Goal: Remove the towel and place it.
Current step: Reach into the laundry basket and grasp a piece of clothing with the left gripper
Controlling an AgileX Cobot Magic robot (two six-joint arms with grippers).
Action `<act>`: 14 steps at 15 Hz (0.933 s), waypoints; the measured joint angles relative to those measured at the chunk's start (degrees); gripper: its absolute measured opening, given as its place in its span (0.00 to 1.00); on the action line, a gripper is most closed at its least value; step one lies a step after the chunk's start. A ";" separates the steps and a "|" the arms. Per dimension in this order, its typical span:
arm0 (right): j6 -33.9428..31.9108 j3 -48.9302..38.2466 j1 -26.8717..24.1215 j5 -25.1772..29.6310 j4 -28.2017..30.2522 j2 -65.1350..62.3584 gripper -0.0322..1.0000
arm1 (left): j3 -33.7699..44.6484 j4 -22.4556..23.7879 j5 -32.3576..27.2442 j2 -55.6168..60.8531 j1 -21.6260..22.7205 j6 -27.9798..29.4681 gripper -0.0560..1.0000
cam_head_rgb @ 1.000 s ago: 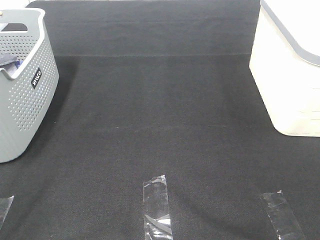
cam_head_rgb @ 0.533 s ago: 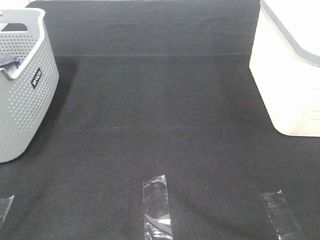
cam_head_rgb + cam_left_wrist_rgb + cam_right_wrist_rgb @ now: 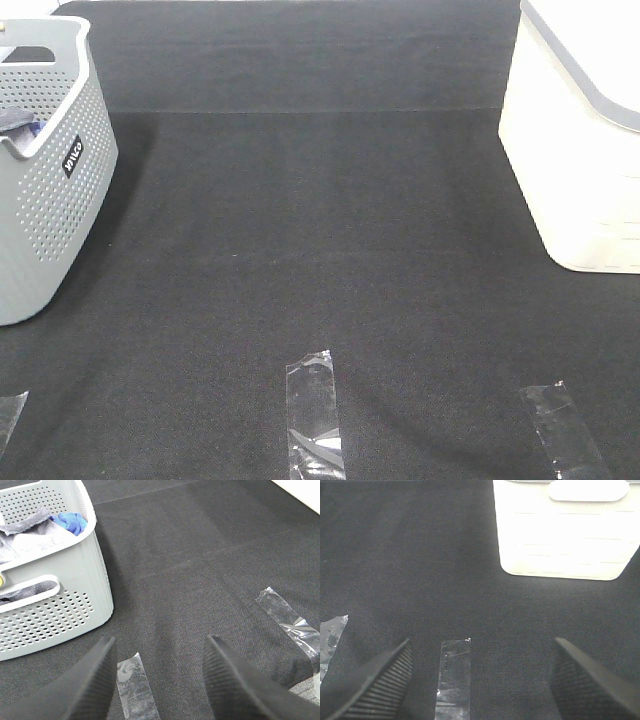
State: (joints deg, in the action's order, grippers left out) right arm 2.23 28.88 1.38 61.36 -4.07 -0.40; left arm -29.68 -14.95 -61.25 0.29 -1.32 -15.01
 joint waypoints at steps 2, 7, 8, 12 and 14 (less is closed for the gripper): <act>0.00 0.00 0.00 0.00 0.00 0.00 0.72 | 0.00 0.00 0.00 0.00 0.00 0.00 0.54; 0.00 0.00 0.00 0.00 0.00 0.00 0.72 | 0.00 0.00 0.00 0.00 0.00 0.00 0.54; 0.00 0.00 0.00 0.00 0.00 0.00 0.72 | 0.00 0.00 0.00 0.00 0.00 0.00 0.54; 0.00 0.00 0.00 0.00 0.00 0.00 0.72 | 0.00 0.00 0.00 0.00 0.00 0.00 0.54; 0.00 0.00 0.00 0.00 0.00 0.00 0.72 | 0.00 0.00 0.00 0.00 0.00 0.00 0.54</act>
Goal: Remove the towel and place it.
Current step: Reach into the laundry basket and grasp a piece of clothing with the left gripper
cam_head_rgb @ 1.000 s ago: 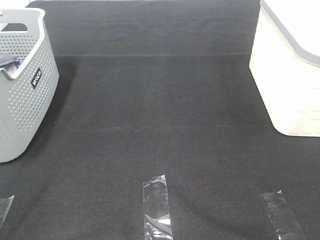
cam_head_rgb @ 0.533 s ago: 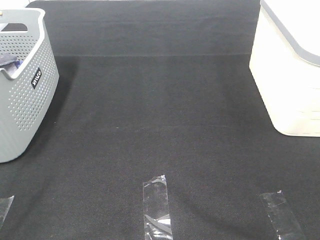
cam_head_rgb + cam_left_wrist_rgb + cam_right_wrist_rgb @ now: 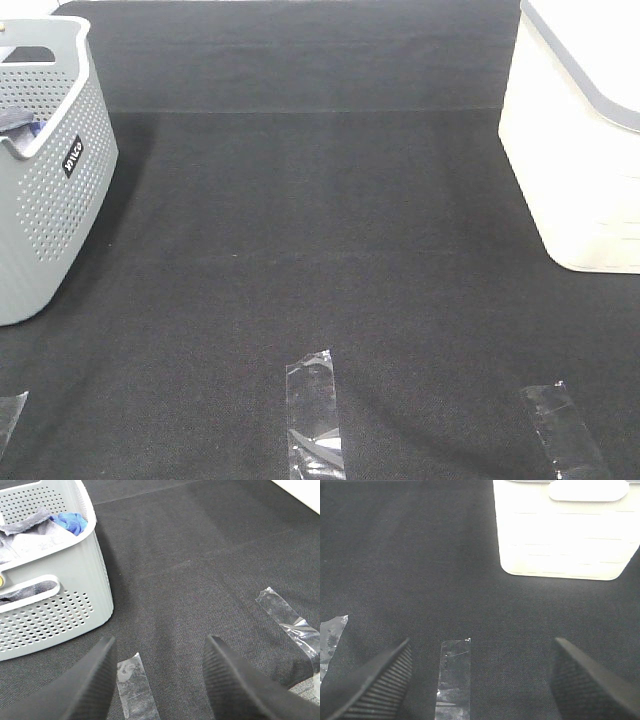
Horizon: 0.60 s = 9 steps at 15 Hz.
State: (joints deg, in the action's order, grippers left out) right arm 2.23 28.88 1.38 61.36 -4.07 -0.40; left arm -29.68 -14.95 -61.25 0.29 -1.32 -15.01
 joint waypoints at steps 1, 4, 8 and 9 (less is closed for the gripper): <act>0.00 0.00 0.00 0.00 0.00 0.00 0.72 | 0.00 0.00 0.00 0.00 0.00 0.00 0.54; 0.00 0.00 0.00 0.00 0.00 0.00 0.72 | 0.00 0.00 0.00 0.00 0.00 0.00 0.54; 0.00 0.00 0.00 0.00 0.00 0.00 0.72 | 0.00 0.00 0.00 0.00 0.00 0.00 0.54; 0.00 0.00 0.00 0.00 0.00 0.00 0.72 | 0.00 0.00 0.00 0.00 0.00 0.00 0.54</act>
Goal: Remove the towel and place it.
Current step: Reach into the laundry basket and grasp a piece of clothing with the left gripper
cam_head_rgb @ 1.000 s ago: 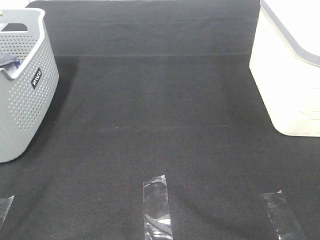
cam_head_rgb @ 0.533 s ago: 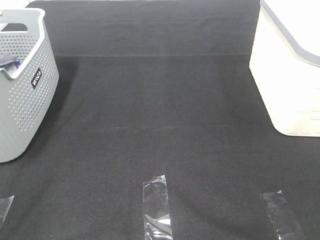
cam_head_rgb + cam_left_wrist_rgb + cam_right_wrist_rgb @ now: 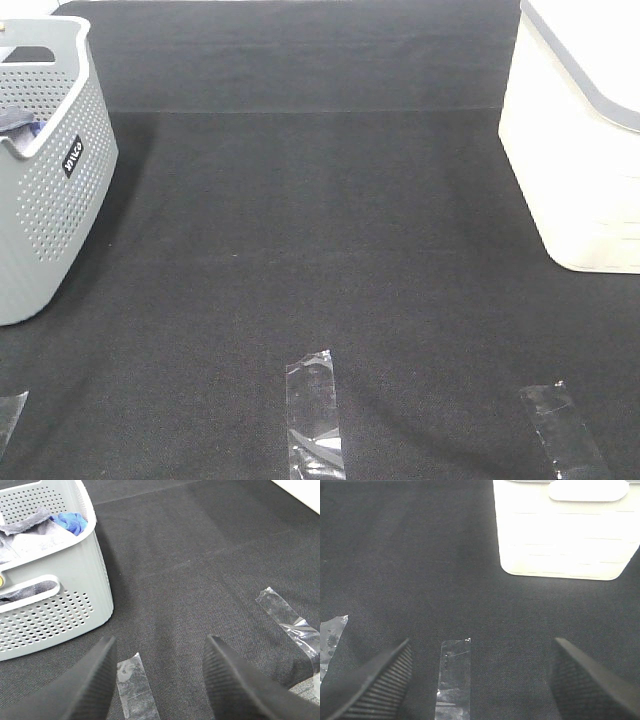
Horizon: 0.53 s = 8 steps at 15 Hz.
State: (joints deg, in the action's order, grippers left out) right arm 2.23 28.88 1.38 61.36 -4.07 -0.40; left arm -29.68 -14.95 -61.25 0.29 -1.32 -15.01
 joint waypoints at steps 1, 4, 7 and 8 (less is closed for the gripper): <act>0.00 0.00 0.00 0.00 0.00 0.00 0.72 | 0.00 0.00 0.00 0.00 0.00 0.00 0.54; 0.00 0.00 0.00 0.00 0.00 0.00 0.72 | 0.00 0.00 0.00 0.00 0.00 0.00 0.54; 0.00 0.00 0.00 0.00 0.00 0.00 0.72 | 0.00 0.00 0.00 0.00 0.00 0.00 0.54; 0.00 0.00 0.00 0.00 0.00 0.00 0.72 | 0.00 0.00 0.00 0.00 0.00 0.00 0.54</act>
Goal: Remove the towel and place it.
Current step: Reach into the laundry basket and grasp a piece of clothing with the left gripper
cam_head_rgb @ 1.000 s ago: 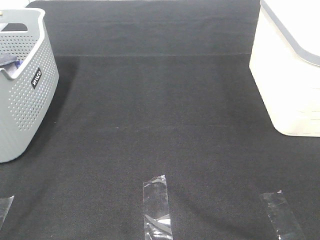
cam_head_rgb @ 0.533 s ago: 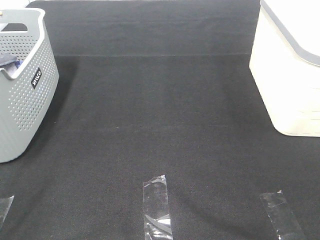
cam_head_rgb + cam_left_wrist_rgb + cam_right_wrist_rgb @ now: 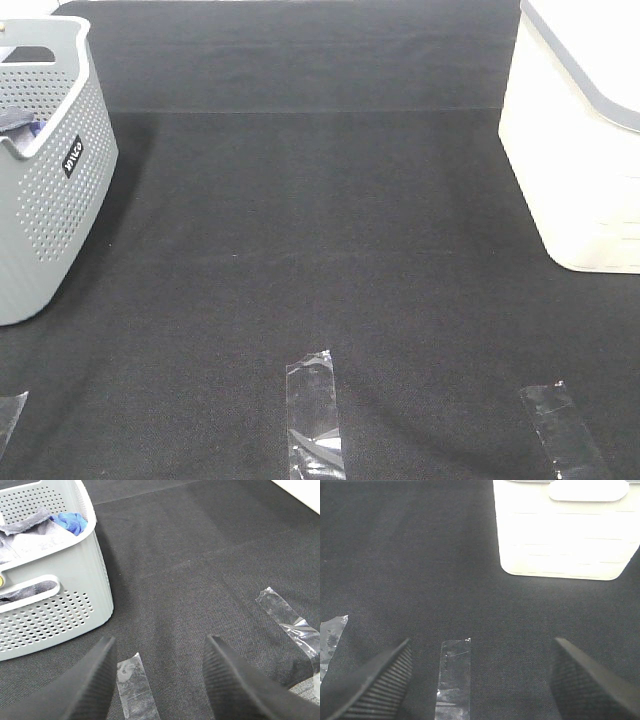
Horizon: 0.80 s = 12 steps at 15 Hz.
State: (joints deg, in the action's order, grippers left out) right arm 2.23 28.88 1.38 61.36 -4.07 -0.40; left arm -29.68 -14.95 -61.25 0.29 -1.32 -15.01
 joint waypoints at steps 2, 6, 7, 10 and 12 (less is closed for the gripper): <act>0.00 0.00 0.00 0.00 0.00 0.00 0.72 | 0.00 0.00 0.00 0.00 0.00 0.00 0.54; 0.00 0.00 0.00 0.00 0.00 0.00 0.72 | 0.00 0.86 0.00 0.00 0.00 0.00 0.54; 0.00 0.00 0.00 0.00 0.00 0.00 0.72 | 0.00 1.38 0.00 0.00 0.00 0.00 0.54; 0.00 0.00 0.00 0.00 0.00 0.00 0.72 | 0.00 1.43 0.00 -0.69 0.00 0.00 0.54; 0.00 0.00 0.00 0.00 0.00 0.00 0.72 | 0.00 1.55 0.00 -0.69 0.00 0.06 0.54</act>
State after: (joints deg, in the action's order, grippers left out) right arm 2.23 28.88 1.38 61.36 -4.07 -0.40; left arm -29.68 -13.41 -61.25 -0.40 -1.32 -14.95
